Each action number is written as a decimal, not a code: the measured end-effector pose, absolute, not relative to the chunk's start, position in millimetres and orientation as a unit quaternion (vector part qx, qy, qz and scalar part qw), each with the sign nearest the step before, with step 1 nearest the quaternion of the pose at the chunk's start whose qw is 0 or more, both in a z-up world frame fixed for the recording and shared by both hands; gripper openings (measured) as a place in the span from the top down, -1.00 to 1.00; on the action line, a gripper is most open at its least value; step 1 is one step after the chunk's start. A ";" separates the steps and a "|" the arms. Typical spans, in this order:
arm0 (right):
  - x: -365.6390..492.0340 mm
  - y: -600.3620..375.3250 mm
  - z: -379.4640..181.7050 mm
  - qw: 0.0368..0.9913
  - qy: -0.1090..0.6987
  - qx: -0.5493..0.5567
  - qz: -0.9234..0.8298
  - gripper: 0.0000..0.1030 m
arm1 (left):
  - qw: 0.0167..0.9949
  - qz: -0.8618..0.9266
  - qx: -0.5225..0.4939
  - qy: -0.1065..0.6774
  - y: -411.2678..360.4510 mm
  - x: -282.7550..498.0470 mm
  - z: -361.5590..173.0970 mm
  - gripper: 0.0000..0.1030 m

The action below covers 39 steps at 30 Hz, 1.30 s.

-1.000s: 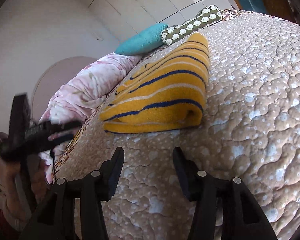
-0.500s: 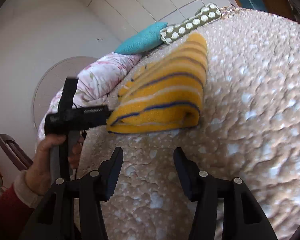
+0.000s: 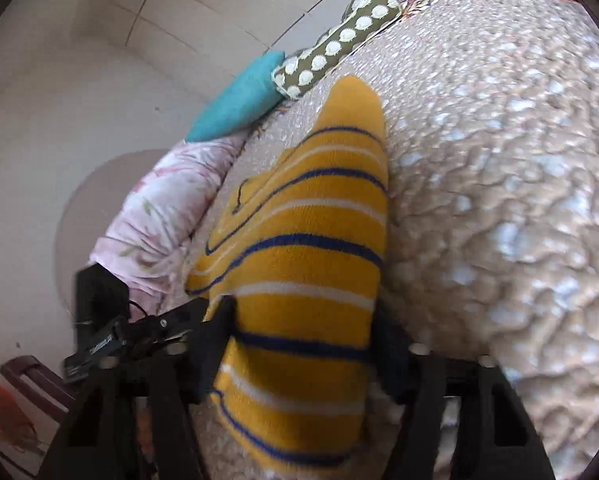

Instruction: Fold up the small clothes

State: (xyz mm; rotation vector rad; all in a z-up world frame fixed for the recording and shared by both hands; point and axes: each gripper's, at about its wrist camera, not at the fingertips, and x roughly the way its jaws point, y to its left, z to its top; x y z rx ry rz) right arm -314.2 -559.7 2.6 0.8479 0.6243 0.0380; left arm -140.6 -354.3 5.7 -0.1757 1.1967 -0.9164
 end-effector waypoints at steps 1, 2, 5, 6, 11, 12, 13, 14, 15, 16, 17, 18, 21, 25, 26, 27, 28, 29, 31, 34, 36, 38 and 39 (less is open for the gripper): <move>-316.0 -562.5 5.5 0.864 0.296 0.407 0.027 0.18 | 0.725 -0.415 -0.084 0.543 -353.6 -146.0 8.8 0.15; -319.0 -566.0 9.3 0.865 0.295 0.405 0.032 0.20 | 0.724 -0.419 -0.085 0.541 -352.2 -153.1 13.5 0.20; -345.0 -569.6 27.7 0.883 0.277 0.379 0.022 0.21 | 0.699 -0.450 -0.098 0.548 -341.9 -181.8 19.2 0.33; -356.9 -569.9 32.5 0.889 0.272 0.368 0.021 0.21 | 0.698 -0.453 -0.093 0.546 -338.0 -190.8 18.7 0.34; -389.9 -550.6 19.4 0.898 0.334 0.286 -0.029 -0.09 | 0.749 -0.404 -0.041 0.523 -311.6 -221.4 10.8 0.21; -400.2 -546.3 22.5 0.902 0.332 0.273 -0.038 -0.09 | 0.758 -0.398 -0.038 0.516 -304.3 -224.9 14.7 0.20; -409.0 -543.3 29.2 0.907 0.325 0.265 -0.048 -0.09 | 0.774 -0.385 -0.029 0.501 -295.1 -232.3 23.0 0.18; -415.4 -541.0 37.1 0.911 0.317 0.256 -0.059 -0.09 | 0.788 -0.375 -0.021 0.488 -288.0 -238.9 29.7 0.13; -422.6 -537.2 48.3 0.919 0.302 0.241 -0.073 -0.09 | 0.801 -0.364 -0.013 0.474 -281.0 -245.1 36.8 -0.09; -425.5 -533.5 57.4 0.926 0.289 0.231 -0.078 -0.09 | 0.821 -0.345 0.000 0.454 -270.6 -254.8 46.6 -0.33; -426.4 -527.2 68.6 0.932 0.276 0.223 -0.077 -0.09 | 0.835 -0.332 0.007 0.438 -263.3 -260.5 54.1 -0.43; -425.1 -521.6 75.2 0.934 0.271 0.220 -0.072 -0.09 | 0.854 -0.314 0.015 0.414 -252.8 -268.9 62.6 -0.57; -395.6 -499.5 88.3 0.937 0.279 0.208 -0.040 0.03 | 0.905 -0.281 0.046 0.316 -226.0 -290.9 83.8 -0.85; -329.9 -468.1 67.8 0.924 0.335 0.185 -0.024 0.57 | 0.943 -0.217 0.078 0.239 -192.9 -314.3 98.6 -1.00; -316.3 -465.5 55.9 0.915 0.352 0.195 -0.020 0.66 | 0.945 -0.213 0.082 0.235 -192.5 -314.4 100.9 -1.00; -305.5 -459.4 41.5 0.902 0.368 0.225 -0.002 0.69 | 0.947 -0.210 0.082 0.230 -186.5 -314.1 102.3 -1.00; -300.9 -452.0 34.5 0.897 0.369 0.244 0.014 0.69 | 0.949 -0.207 0.079 0.224 -178.2 -317.4 103.4 -1.00; -299.5 -440.6 28.0 0.890 0.377 0.254 0.038 0.68 | 0.951 -0.204 0.077 0.221 -172.2 -319.6 103.5 -1.00; -298.2 -408.9 17.3 0.877 0.413 0.232 0.080 0.67 | 0.952 -0.195 0.073 0.226 -160.9 -321.8 103.4 -1.00; -310.4 -385.3 19.6 0.870 0.436 0.200 0.113 0.68 | 0.938 -0.215 0.071 0.262 -157.6 -315.6 97.9 -1.00; -330.6 -386.3 28.2 0.878 0.428 0.191 0.100 0.68 | 0.942 -0.212 0.057 0.255 -150.7 -324.0 99.7 -1.00; -353.1 -392.7 36.5 0.882 0.422 0.187 0.090 0.67 | 0.948 -0.204 0.048 0.241 -147.5 -332.3 102.2 -1.00; -363.4 -397.3 38.5 0.882 0.423 0.193 0.078 0.59 | 0.948 -0.200 0.049 0.241 -147.3 -336.8 102.4 -1.00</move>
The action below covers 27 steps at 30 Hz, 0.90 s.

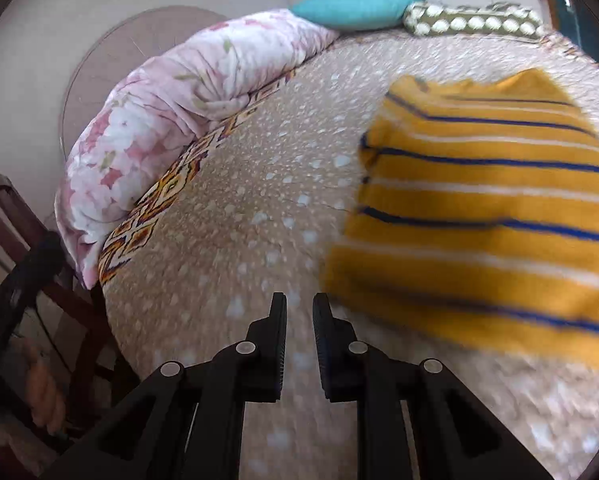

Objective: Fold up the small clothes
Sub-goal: 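Release the sweater and withdraw both grippers from the bundle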

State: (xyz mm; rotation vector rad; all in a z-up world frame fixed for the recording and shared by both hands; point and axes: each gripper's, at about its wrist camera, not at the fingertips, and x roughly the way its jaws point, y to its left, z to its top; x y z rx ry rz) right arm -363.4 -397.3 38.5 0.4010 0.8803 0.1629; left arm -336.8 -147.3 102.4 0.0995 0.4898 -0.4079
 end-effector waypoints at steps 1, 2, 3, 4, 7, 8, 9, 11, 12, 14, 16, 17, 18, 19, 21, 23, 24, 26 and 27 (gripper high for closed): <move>-379.6 -405.2 37.2 0.880 0.425 0.202 0.053 0.54 | 0.948 -0.198 0.052 0.244 -148.9 -340.5 102.5 -1.00; -391.6 -408.3 37.7 0.880 0.425 0.211 0.036 0.53 | 0.947 -0.199 0.055 0.247 -150.1 -344.2 102.6 -1.00; -404.4 -415.2 37.0 0.878 0.421 0.225 0.016 0.49 | 0.946 -0.200 0.055 0.250 -152.4 -348.3 102.2 -1.00; -420.8 -421.1 35.3 0.878 0.412 0.242 -0.012 0.44 | 0.945 -0.199 0.051 0.255 -156.0 -352.6 100.7 -1.00; -458.0 -423.3 43.0 0.896 0.364 0.236 -0.095 0.28 | 0.937 -0.211 0.044 0.274 -169.6 -361.6 99.3 -1.00; -468.0 -423.6 46.4 0.901 0.351 0.225 -0.118 0.21 | 0.934 -0.217 0.043 0.282 -175.1 -364.1 98.7 -1.00; -478.0 -421.2 48.8 0.906 0.338 0.207 -0.147 0.04 | 0.931 -0.221 0.043 0.288 -181.8 -368.0 97.9 -1.00; -485.0 -417.9 51.4 0.909 0.332 0.183 -0.170 -0.04 | 0.928 -0.226 0.048 0.293 -192.8 -376.3 96.8 -1.00; -488.1 -418.0 52.8 0.911 0.332 0.171 -0.175 -0.04 | 0.928 -0.225 0.050 0.292 -196.8 -380.3 95.8 -1.00; -492.5 -418.9 53.9 0.911 0.333 0.154 -0.186 -0.05 | 0.927 -0.224 0.051 0.295 -204.4 -388.3 92.2 -1.00; -501.1 -424.3 52.9 0.909 0.335 0.147 -0.201 -0.07 | 0.921 -0.229 0.050 0.312 -211.9 -394.0 86.1 -1.00; -506.4 -429.4 52.4 0.907 0.335 0.147 -0.208 -0.08 | 0.918 -0.232 0.049 0.319 -214.1 -396.1 83.5 -1.00; -510.6 -431.8 51.5 0.905 0.337 0.144 -0.217 -0.10 | 0.915 -0.234 0.050 0.324 -216.5 -398.7 80.9 -1.00; -512.7 -432.4 50.0 0.902 0.339 0.141 -0.226 -0.13 | 0.913 -0.237 0.053 0.327 -219.0 -402.1 77.9 -1.00; -519.2 -434.3 44.8 0.896 0.346 0.133 -0.245 -0.19 | 0.910 -0.241 0.072 0.330 -227.3 -410.2 70.9 -1.00; -527.9 -436.3 39.1 0.890 0.354 0.128 -0.256 -0.24 | 0.902 -0.252 0.090 0.338 -236.7 -414.9 63.7 -1.00; -530.5 -435.7 36.8 0.889 0.357 0.125 -0.259 -0.25 | 0.897 -0.256 0.101 0.345 -241.7 -416.4 59.3 -1.00; -531.0 -433.8 32.2 0.887 0.364 0.118 -0.258 -0.25 | 0.890 -0.264 0.115 0.354 -248.2 -418.8 52.0 -1.00; -530.3 -432.8 30.9 0.886 0.368 0.113 -0.258 -0.26 | 0.887 -0.267 0.120 0.358 -250.6 -419.7 49.9 -1.00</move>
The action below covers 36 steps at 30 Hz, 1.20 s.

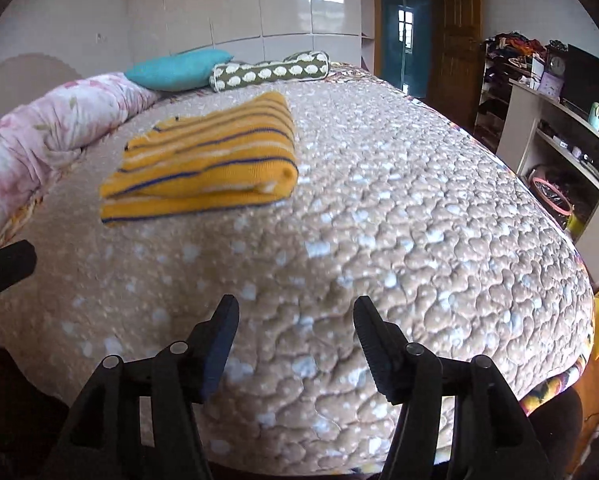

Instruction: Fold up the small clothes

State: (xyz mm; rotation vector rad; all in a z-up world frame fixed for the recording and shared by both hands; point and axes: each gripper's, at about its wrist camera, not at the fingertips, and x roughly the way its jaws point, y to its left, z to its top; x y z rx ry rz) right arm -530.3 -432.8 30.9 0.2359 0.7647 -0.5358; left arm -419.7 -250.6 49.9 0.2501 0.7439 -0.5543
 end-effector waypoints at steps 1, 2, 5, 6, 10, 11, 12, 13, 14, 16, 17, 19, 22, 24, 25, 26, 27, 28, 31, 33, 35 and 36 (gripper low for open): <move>-529.6 -430.9 30.7 0.886 0.369 0.109 -0.258 -0.25 | 0.884 -0.268 0.127 0.360 -253.0 -420.8 47.3 -1.00; -528.7 -429.6 31.2 0.887 0.369 0.104 -0.258 -0.25 | 0.883 -0.269 0.129 0.361 -253.9 -421.2 46.5 -1.00; -526.2 -424.7 33.3 0.890 0.366 0.091 -0.256 -0.31 | 0.881 -0.273 0.128 0.366 -254.3 -421.0 45.1 -1.00; -525.7 -422.4 34.1 0.891 0.365 0.084 -0.255 -0.34 | 0.880 -0.273 0.127 0.367 -254.1 -420.7 44.8 -1.00; -523.0 -415.6 33.8 0.894 0.367 0.070 -0.248 -0.37 | 0.878 -0.274 0.122 0.373 -254.4 -418.3 44.0 -1.00; -522.4 -415.5 33.5 0.894 0.367 0.068 -0.247 -0.37 | 0.877 -0.275 0.121 0.375 -253.9 -417.7 43.5 -1.00; -521.9 -415.1 33.4 0.894 0.368 0.066 -0.247 -0.37 | 0.876 -0.276 0.121 0.376 -253.9 -417.1 43.2 -1.00; -521.7 -415.3 33.5 0.894 0.368 0.065 -0.247 -0.38 | 0.875 -0.277 0.120 0.378 -254.0 -416.7 42.7 -1.00; -521.4 -415.3 33.4 0.894 0.368 0.064 -0.247 -0.38 | 0.874 -0.277 0.120 0.380 -254.3 -416.2 42.0 -1.00; -520.9 -416.5 32.8 0.893 0.370 0.065 -0.247 -0.40 | 0.872 -0.279 0.118 0.385 -254.3 -414.8 40.3 -1.00; -520.7 -416.5 32.6 0.893 0.370 0.066 -0.248 -0.40 | 0.871 -0.279 0.117 0.387 -254.2 -414.5 40.0 -1.00; -520.3 -418.3 32.0 0.892 0.372 0.067 -0.248 -0.41 | 0.869 -0.280 0.114 0.391 -253.4 -413.3 38.4 -1.00; -519.2 -423.8 31.1 0.891 0.374 0.069 -0.249 -0.42 | 0.867 -0.281 0.110 0.396 -252.3 -411.7 36.5 -1.00; -519.6 -424.6 31.0 0.891 0.374 0.070 -0.250 -0.42 | 0.866 -0.282 0.108 0.397 -251.9 -411.2 35.7 -1.00; -519.5 -424.9 31.0 0.891 0.374 0.070 -0.249 -0.43 | 0.866 -0.282 0.108 0.398 -251.9 -411.0 35.4 -1.00; -519.2 -424.5 30.8 0.891 0.374 0.069 -0.249 -0.43 | 0.866 -0.282 0.108 0.399 -252.0 -411.2 35.1 -1.00; -519.0 -425.0 30.9 0.891 0.375 0.066 -0.248 -0.43 | 0.865 -0.283 0.108 0.400 -252.0 -411.2 34.7 -1.00; -518.8 -424.4 30.8 0.891 0.376 0.064 -0.247 -0.43 | 0.865 -0.283 0.108 0.401 -251.8 -411.0 34.6 -1.00; -518.2 -423.1 31.5 0.892 0.375 0.058 -0.245 -0.44 | 0.863 -0.284 0.107 0.403 -251.6 -410.2 33.5 -1.00; -517.9 -422.5 31.6 0.893 0.374 0.056 -0.243 -0.44 | 0.863 -0.284 0.108 0.405 -252.2 -410.1 32.6 -1.00; -517.5 -422.5 30.5 0.894 0.374 0.056 -0.242 -0.45 | 0.862 -0.284 0.109 0.406 -252.4 -410.3 31.7 -1.00; -517.5 -422.2 30.7 0.894 0.374 0.056 -0.242 -0.45 | 0.861 -0.285 0.109 0.407 -252.4 -410.3 31.4 -1.00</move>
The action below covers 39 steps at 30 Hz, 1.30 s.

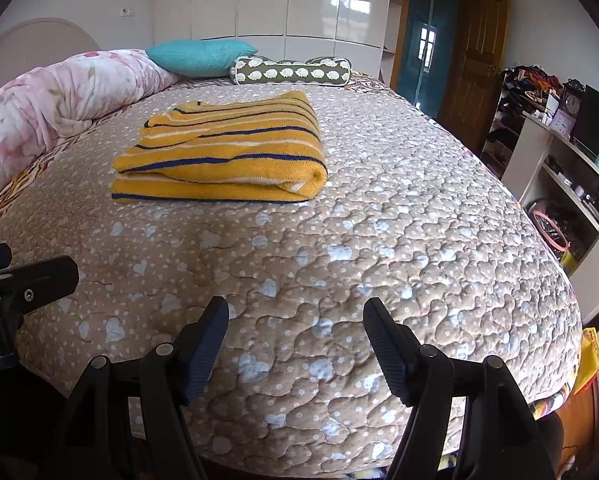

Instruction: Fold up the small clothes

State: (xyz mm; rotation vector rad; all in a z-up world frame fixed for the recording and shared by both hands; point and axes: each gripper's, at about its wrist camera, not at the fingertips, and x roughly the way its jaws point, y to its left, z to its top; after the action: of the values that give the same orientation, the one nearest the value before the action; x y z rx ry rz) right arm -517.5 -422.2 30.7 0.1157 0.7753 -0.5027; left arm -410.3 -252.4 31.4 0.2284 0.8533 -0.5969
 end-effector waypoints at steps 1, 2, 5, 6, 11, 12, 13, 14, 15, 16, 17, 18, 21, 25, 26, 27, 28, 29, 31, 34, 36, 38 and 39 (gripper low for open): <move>-517.5 -422.4 30.6 0.894 0.374 0.056 -0.242 -0.46 | 0.861 -0.284 0.109 0.407 -252.4 -410.4 30.8 -1.00; -517.4 -422.5 30.6 0.893 0.374 0.056 -0.243 -0.46 | 0.861 -0.284 0.109 0.408 -252.2 -410.2 30.3 -1.00; -517.6 -422.5 30.7 0.893 0.373 0.057 -0.243 -0.46 | 0.860 -0.284 0.109 0.410 -252.2 -409.6 29.3 -1.00; -517.5 -422.2 30.9 0.894 0.373 0.056 -0.243 -0.46 | 0.859 -0.284 0.109 0.411 -252.7 -409.4 28.6 -1.00; -517.9 -416.7 32.4 0.896 0.369 0.049 -0.243 -0.47 | 0.857 -0.285 0.109 0.416 -252.5 -408.2 26.4 -1.00; -518.0 -416.2 32.5 0.896 0.369 0.048 -0.242 -0.48 | 0.857 -0.285 0.109 0.416 -252.4 -408.1 26.1 -1.00; -517.8 -416.0 32.2 0.896 0.370 0.047 -0.242 -0.48 | 0.856 -0.285 0.109 0.416 -252.3 -408.0 25.9 -1.00; -517.5 -415.8 32.0 0.896 0.370 0.047 -0.242 -0.49 | 0.857 -0.285 0.109 0.416 -252.4 -408.1 25.8 -1.00; -517.3 -415.3 31.6 0.895 0.371 0.047 -0.242 -0.49 | 0.856 -0.285 0.109 0.416 -252.3 -408.1 25.8 -1.00; -517.6 -415.8 31.7 0.895 0.370 0.048 -0.242 -0.49 | 0.856 -0.285 0.109 0.417 -252.4 -407.9 25.4 -1.00; -517.6 -416.0 31.8 0.896 0.370 0.049 -0.243 -0.49 | 0.855 -0.286 0.109 0.418 -252.8 -408.1 24.8 -1.00; -517.7 -417.0 32.2 0.896 0.369 0.049 -0.243 -0.49 | 0.855 -0.286 0.109 0.419 -252.9 -408.0 24.4 -1.00; -518.5 -416.1 32.5 0.896 0.367 0.050 -0.244 -0.50 | 0.854 -0.286 0.110 0.421 -253.2 -407.6 23.1 -1.00; -518.5 -416.0 31.8 0.895 0.369 0.050 -0.243 -0.51 | 0.853 -0.286 0.110 0.421 -253.0 -407.2 22.3 -1.00; -518.6 -415.7 31.5 0.895 0.369 0.050 -0.244 -0.51 | 0.853 -0.286 0.110 0.422 -252.8 -407.0 21.7 -1.00; -518.5 -415.9 31.3 0.895 0.370 0.050 -0.243 -0.51 | 0.853 -0.286 0.110 0.423 -252.7 -406.9 21.2 -1.00; -518.7 -416.0 31.4 0.895 0.369 0.050 -0.243 -0.51 | 0.852 -0.286 0.110 0.424 -252.7 -406.8 20.4 -1.00; -518.6 -416.1 31.2 0.895 0.370 0.050 -0.243 -0.51 | 0.852 -0.286 0.110 0.425 -252.6 -406.2 20.2 -1.00; -518.5 -415.9 30.7 0.895 0.370 0.049 -0.243 -0.51 | 0.851 -0.286 0.110 0.427 -252.2 -405.8 19.4 -1.00; -518.2 -415.5 29.1 0.895 0.372 0.049 -0.242 -0.52 | 0.850 -0.286 0.110 0.429 -253.0 -405.6 18.4 -1.00; -518.0 -414.8 28.5 0.894 0.373 0.049 -0.242 -0.52 | 0.849 -0.286 0.110 0.431 -253.2 -405.0 17.5 -1.00; -518.3 -415.3 28.7 0.895 0.372 0.050 -0.242 -0.52 | 0.849 -0.284 0.110 0.432 -252.9 -404.8 17.2 -1.00; -518.4 -415.7 28.8 0.895 0.372 0.050 -0.242 -0.52 | 0.850 -0.283 0.111 0.430 -252.1 -404.6 17.6 -1.00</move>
State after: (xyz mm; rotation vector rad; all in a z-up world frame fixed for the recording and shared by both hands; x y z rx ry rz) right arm -518.4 -415.7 28.8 0.1029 0.7715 -0.5010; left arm -404.6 -252.1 17.6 0.2328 0.9065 -0.5954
